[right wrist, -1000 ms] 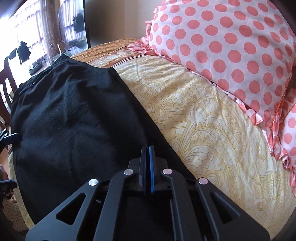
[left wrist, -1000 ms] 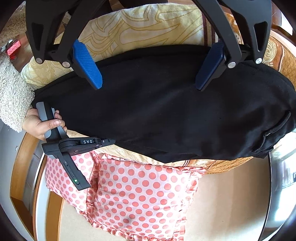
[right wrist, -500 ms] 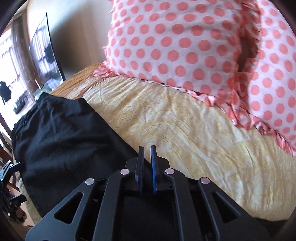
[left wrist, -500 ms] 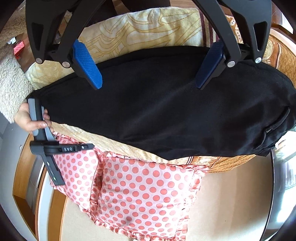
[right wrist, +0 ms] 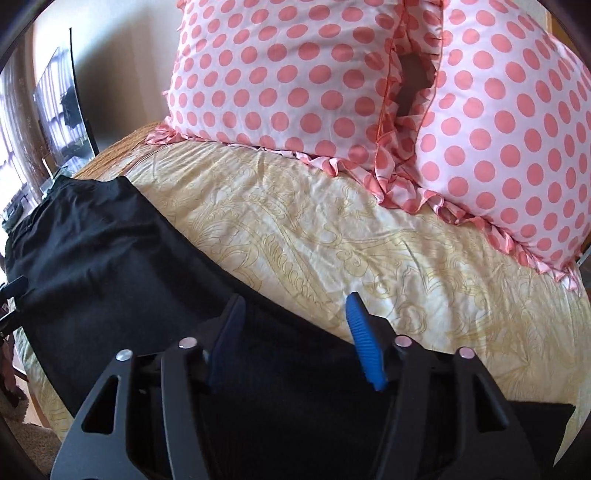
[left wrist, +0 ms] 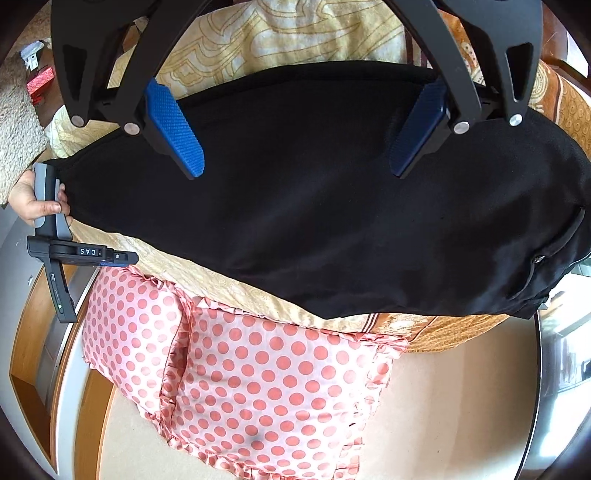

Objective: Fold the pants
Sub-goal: 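Grasp the leg hems of the folded pants with the right tool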

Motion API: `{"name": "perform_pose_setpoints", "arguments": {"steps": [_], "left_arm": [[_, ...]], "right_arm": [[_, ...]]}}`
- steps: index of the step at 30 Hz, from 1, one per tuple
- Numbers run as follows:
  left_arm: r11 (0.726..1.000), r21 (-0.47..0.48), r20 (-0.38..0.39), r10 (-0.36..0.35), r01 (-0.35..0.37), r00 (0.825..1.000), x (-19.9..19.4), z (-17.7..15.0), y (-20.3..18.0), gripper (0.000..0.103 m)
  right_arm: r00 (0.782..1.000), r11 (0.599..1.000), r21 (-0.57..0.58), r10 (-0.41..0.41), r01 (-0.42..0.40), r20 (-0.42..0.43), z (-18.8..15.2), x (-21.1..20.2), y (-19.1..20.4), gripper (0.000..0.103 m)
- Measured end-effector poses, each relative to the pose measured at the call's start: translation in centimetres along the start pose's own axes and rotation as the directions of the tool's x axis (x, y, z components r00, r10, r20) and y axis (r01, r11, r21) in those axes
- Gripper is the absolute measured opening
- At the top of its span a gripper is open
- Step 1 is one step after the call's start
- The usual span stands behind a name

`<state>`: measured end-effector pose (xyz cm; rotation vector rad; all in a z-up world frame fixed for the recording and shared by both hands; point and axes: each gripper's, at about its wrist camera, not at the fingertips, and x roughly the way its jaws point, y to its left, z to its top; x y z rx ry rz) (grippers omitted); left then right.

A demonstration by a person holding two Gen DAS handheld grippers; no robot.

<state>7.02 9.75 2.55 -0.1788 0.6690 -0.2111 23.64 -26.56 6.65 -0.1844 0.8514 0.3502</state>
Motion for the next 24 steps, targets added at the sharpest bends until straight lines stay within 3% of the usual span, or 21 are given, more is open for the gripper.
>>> {"name": "perform_pose_setpoints", "arguments": {"steps": [2, 12, 16, 19, 24], "left_arm": [[1.000, -0.001, -0.009, 0.003, -0.003, 1.000, 0.2, -0.2, 0.2, 0.101], [0.998, 0.059, -0.016, 0.029, -0.028, 0.999, 0.6, -0.9, -0.2, 0.101], [0.996, 0.080, -0.014, 0.039, -0.038, 0.999, 0.7, -1.0, -0.3, 0.101], [0.995, 0.088, -0.015, 0.045, -0.043, 0.999, 0.8, -1.0, -0.4, 0.101], [0.995, 0.085, -0.011, 0.052, -0.051, 0.999, 1.1, -0.9, -0.4, 0.101]], "right_arm": [[1.000, 1.000, -0.028, 0.010, -0.011, -0.027, -0.1, 1.0, 0.6, 0.032], [0.993, 0.997, -0.052, 0.053, -0.058, -0.104, -1.3, 3.1, 1.4, 0.031], [0.988, 0.992, -0.051, 0.105, -0.112, -0.115, -1.5, 2.9, 1.5, 0.016], [0.992, 0.993, -0.100, 0.055, -0.066, -0.112, -1.5, 2.7, 2.3, 0.003], [0.995, 0.996, -0.083, 0.012, -0.020, -0.095, -0.8, 3.6, 1.8, 0.001]]}}
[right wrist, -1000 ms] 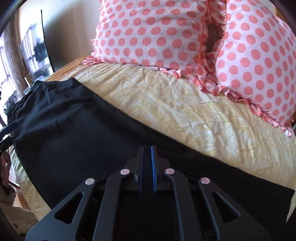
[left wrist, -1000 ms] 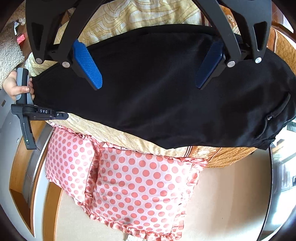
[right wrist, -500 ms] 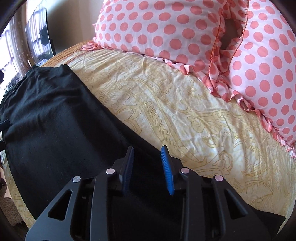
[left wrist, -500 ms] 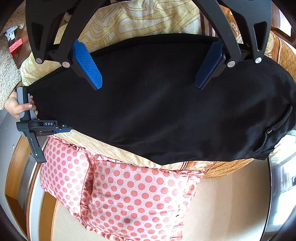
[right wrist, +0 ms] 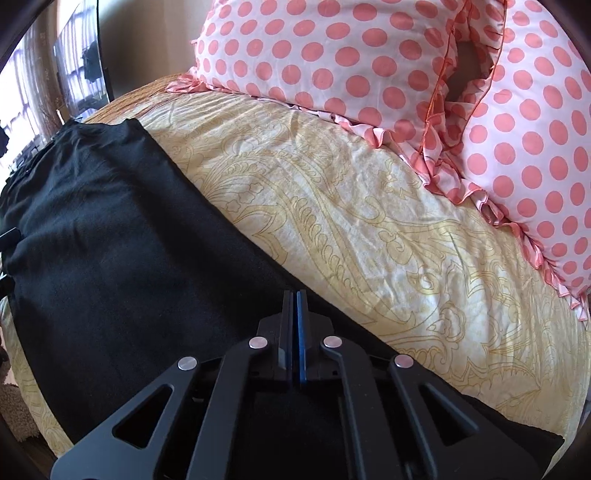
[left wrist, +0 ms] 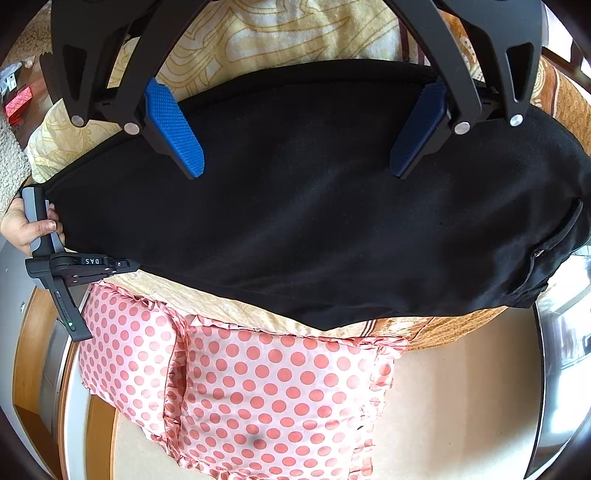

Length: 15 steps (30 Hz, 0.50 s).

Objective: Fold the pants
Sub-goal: 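Grasp the leg hems of the folded pants with the right tool, then lift the hems with the right tool and carry them toward the waistband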

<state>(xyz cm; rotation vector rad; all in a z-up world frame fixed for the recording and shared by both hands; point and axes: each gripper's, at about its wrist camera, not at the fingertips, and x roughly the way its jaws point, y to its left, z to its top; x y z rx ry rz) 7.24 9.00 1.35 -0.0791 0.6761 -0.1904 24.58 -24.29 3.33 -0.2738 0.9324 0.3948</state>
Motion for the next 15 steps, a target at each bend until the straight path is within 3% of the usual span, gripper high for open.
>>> {"name": "perform_pose_setpoints", "arguments": {"steps": [3, 4, 6, 11, 15], "left_arm": [[1.000, 0.008, 0.000, 0.001, -0.001, 1.000, 0.0, -0.1, -0.1, 0.101], [1.000, 0.013, -0.001, 0.001, -0.001, 1.000, 0.0, -0.1, -0.1, 0.101], [1.000, 0.017, -0.004, 0.000, 0.000, 1.000, 0.0, -0.1, -0.1, 0.101], [1.000, 0.004, -0.005, -0.017, 0.017, 1.000, -0.2, -0.1, 0.0, 0.101], [1.000, 0.023, -0.006, -0.008, 0.008, 1.000, -0.2, -0.3, -0.2, 0.101]], "right_arm": [[1.000, 1.000, 0.002, 0.006, -0.006, 0.001, -0.2, -0.2, -0.1, 0.003], [1.000, 1.000, 0.014, 0.002, -0.002, -0.002, -0.4, -0.5, -0.4, 0.008], [0.999, 0.998, 0.053, -0.046, 0.044, 0.018, -1.0, -1.8, -1.3, 0.043], [0.992, 0.988, 0.142, -0.079, 0.064, 0.101, -5.3, -7.0, -3.0, 0.045], [0.980, 0.982, 0.077, -0.177, 0.171, 0.086, -10.3, -9.0, -1.6, 0.045]]}}
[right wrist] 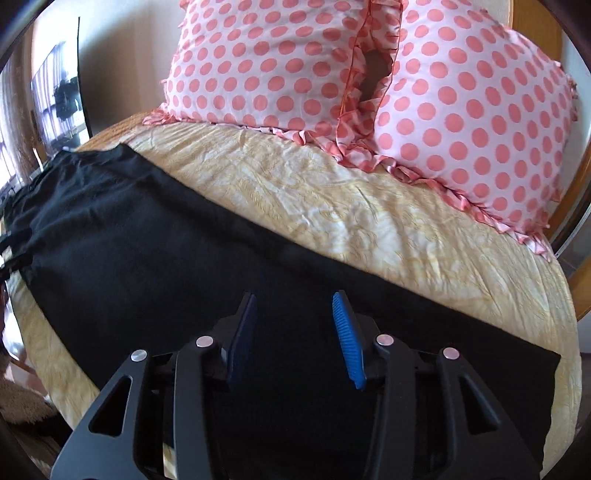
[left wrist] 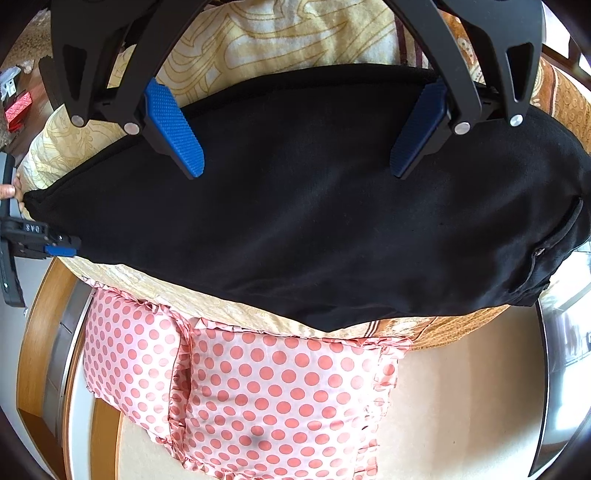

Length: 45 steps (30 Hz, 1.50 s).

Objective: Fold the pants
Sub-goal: 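Lift the hems with the right tool and carry them toward the waistband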

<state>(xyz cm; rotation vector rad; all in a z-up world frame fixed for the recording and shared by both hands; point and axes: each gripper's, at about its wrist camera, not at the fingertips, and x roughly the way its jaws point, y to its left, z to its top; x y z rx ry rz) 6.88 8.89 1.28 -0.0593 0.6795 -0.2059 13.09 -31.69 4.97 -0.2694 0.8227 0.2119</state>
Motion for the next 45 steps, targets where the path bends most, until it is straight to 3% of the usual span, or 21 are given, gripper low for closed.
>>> {"name": "perform_pose_setpoints", "arguments": {"steps": [2, 3, 6, 9, 11, 13, 15, 17, 20, 21, 25, 33, 38, 42, 45], "left_arm": [[1.000, 0.014, -0.001, 0.005, -0.005, 1.000, 0.0, -0.1, -0.1, 0.101], [1.000, 0.019, -0.001, 0.005, -0.005, 1.000, -0.1, -0.2, -0.2, 0.101], [1.000, 0.026, 0.004, 0.002, -0.002, 1.000, -0.1, -0.4, -0.2, 0.101], [1.000, 0.023, 0.009, 0.002, -0.002, 1.000, -0.1, -0.4, -0.2, 0.101], [1.000, 0.019, 0.011, 0.000, 0.000, 1.000, -0.2, -0.4, -0.2, 0.101], [1.000, 0.015, 0.015, -0.006, 0.006, 1.000, -0.2, -0.5, -0.1, 0.101], [1.000, 0.012, 0.020, -0.009, 0.009, 1.000, -0.2, -0.5, -0.1, 0.101], [1.000, 0.016, 0.024, -0.008, 0.007, 1.000, -0.2, -0.5, -0.2, 0.101], [1.000, 0.024, 0.028, -0.005, 0.005, 1.000, -0.3, -0.6, -0.2, 0.101], [1.000, 0.023, 0.028, -0.006, 0.005, 1.000, -0.2, -0.6, -0.2, 0.101], [1.000, 0.026, 0.027, -0.007, 0.006, 1.000, -0.3, -0.6, -0.2, 0.101], [0.999, 0.035, 0.027, -0.003, 0.002, 1.000, -0.2, -0.6, -0.3, 0.101], [0.999, 0.036, 0.027, -0.003, 0.002, 1.000, -0.2, -0.6, -0.3, 0.101], [0.999, 0.040, 0.027, 0.000, -0.001, 1.000, -0.1, -0.5, -0.3, 0.101], [0.999, 0.040, 0.027, -0.001, 0.000, 1.000, 0.0, -0.5, -0.3, 0.101]], "right_arm": [[0.992, 0.992, -0.054, -0.115, 0.113, -0.050, -3.0, -0.1, 0.3, 0.045], [0.993, 0.993, -0.021, -0.120, 0.119, -0.017, -4.2, -1.2, -0.2, 0.045], [0.997, 0.979, 0.188, -0.078, 0.081, -0.024, -6.6, -3.4, -4.2, 0.052], [0.994, 0.910, 0.401, -0.114, 0.101, 0.007, -9.0, -6.0, -8.6, 0.052], [0.984, 0.792, 0.600, -0.173, 0.116, 0.038, -11.4, -8.5, -12.8, 0.055], [0.975, 0.604, 0.791, -0.218, 0.097, 0.047, -14.6, -10.8, -17.3, 0.058], [0.970, 0.450, 0.889, -0.242, 0.084, 0.030, -17.2, -12.0, -20.4, 0.058], [0.969, 0.335, 0.939, -0.246, 0.078, 0.007, -19.1, -12.6, -22.6, 0.058], [0.978, 0.202, 0.979, -0.199, -0.025, 0.066, -21.2, -12.3, -24.3, 0.058], [0.979, 0.174, 0.984, -0.186, -0.046, 0.079, -21.7, -11.8, -24.6, 0.058], [0.989, 0.117, 0.991, -0.129, -0.058, 0.073, -22.5, -9.9, -24.6, 0.058], [0.986, 0.057, 0.994, -0.136, -0.093, 0.100, -22.0, -8.6, -25.5, 0.058], [0.972, -0.051, 0.972, -0.068, -0.228, 0.224, -22.7, -7.6, -24.8, 0.058], [0.967, -0.074, 0.968, -0.111, -0.238, 0.230, -22.6, -7.4, -24.8, 0.058], [0.958, -0.063, 0.965, -0.156, -0.253, 0.241, -22.4, -7.4, -25.2, 0.055]]}}
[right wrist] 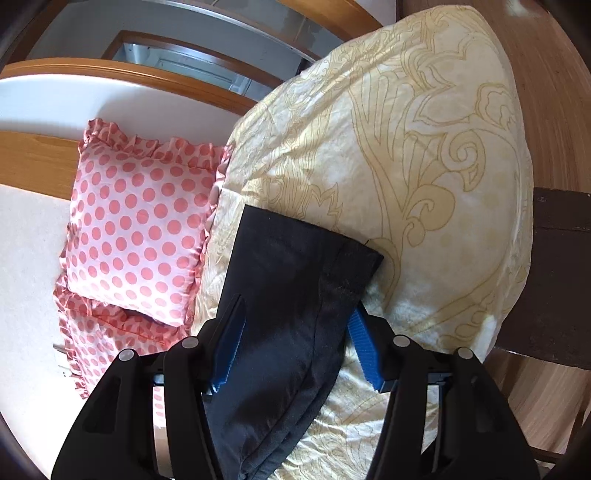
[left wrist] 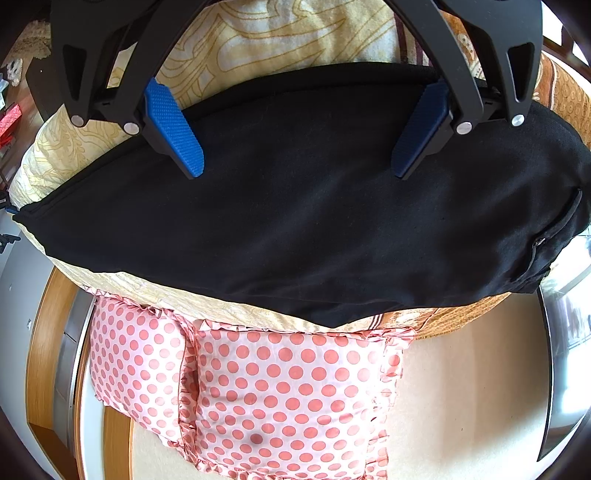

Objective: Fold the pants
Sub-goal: 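Lift the hems with the right tool and carry them toward the waistband, then lay the hems onto the waistband and open the right tool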

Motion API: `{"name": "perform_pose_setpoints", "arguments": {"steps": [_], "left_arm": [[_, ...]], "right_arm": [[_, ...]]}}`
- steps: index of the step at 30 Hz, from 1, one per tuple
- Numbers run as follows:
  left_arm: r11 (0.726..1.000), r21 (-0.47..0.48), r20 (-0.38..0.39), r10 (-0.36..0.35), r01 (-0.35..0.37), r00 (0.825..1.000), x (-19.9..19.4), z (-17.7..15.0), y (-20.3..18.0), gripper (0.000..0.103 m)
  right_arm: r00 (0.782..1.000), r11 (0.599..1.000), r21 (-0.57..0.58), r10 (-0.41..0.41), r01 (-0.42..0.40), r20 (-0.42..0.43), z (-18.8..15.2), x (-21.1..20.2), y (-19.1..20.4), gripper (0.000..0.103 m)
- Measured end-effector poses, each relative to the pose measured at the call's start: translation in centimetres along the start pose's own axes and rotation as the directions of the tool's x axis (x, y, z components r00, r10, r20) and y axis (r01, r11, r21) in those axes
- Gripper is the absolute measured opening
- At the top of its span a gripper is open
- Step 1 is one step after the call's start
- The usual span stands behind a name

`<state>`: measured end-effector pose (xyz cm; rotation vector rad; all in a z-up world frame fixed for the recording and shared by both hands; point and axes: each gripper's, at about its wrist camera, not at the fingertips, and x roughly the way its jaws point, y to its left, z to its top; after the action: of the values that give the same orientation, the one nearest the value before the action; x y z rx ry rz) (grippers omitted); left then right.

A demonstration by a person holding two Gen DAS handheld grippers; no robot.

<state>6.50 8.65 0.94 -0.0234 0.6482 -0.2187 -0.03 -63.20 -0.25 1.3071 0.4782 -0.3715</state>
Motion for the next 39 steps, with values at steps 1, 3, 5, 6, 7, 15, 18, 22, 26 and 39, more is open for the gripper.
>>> {"name": "perform_pose_setpoints", "arguments": {"steps": [1, 3, 5, 6, 7, 15, 18, 22, 26, 39], "left_arm": [[1.000, -0.001, 0.001, -0.001, 0.001, 1.000, 0.0, 0.0, 0.0, 0.101], [1.000, -0.002, 0.001, -0.003, 0.003, 1.000, 0.1, 0.1, 0.1, 0.101], [1.000, -0.001, 0.001, -0.003, 0.003, 1.000, 0.1, 0.1, 0.1, 0.101], [1.000, 0.000, 0.001, -0.005, 0.005, 1.000, 0.0, 0.1, 0.0, 0.101], [1.000, 0.002, 0.001, -0.006, 0.006, 1.000, 0.0, 0.1, 0.0, 0.101], [1.000, 0.005, 0.004, -0.001, 0.001, 1.000, -0.1, 0.0, 0.0, 0.101], [1.000, 0.001, 0.003, 0.001, -0.001, 1.000, 0.0, 0.1, -0.1, 0.101], [1.000, -0.005, 0.003, 0.000, 0.000, 1.000, 0.0, 0.1, 0.0, 0.101], [1.000, -0.025, 0.003, -0.004, 0.004, 1.000, 0.0, 0.2, 0.1, 0.101], [0.998, -0.055, 0.007, -0.022, 0.022, 1.000, -0.1, 0.3, 0.4, 0.101]], "right_arm": [[1.000, 1.000, -0.004, -0.006, 0.006, 0.004, 0.0, 0.3, -0.1, 0.050], [1.000, 0.999, -0.018, -0.026, 0.026, 0.017, -0.1, 0.7, -0.4, 0.028], [1.000, 1.000, -0.013, -0.013, 0.014, 0.028, -0.2, 1.0, -1.0, 0.011], [0.999, 1.000, -0.005, 0.002, -0.002, 0.036, -0.3, 0.8, -1.4, 0.010], [0.999, 1.000, -0.010, 0.026, -0.026, 0.048, -0.3, 0.7, -1.3, 0.009], [0.978, 0.914, -0.366, 0.206, -0.176, 0.044, -2.7, -1.3, 8.6, 0.007], [0.957, 0.816, -0.508, 0.284, -0.275, -0.062, -6.7, -0.5, 14.3, 0.007], [0.906, 0.642, -0.641, 0.333, -0.422, -0.262, -15.2, 2.2, 21.1, 0.007], [0.807, 0.460, -0.665, 0.279, -0.588, -0.521, -26.7, 5.8, 25.4, 0.007], [0.732, 0.374, -0.687, -0.031, -0.622, -0.680, -41.8, 12.3, 22.5, 0.007]]}}
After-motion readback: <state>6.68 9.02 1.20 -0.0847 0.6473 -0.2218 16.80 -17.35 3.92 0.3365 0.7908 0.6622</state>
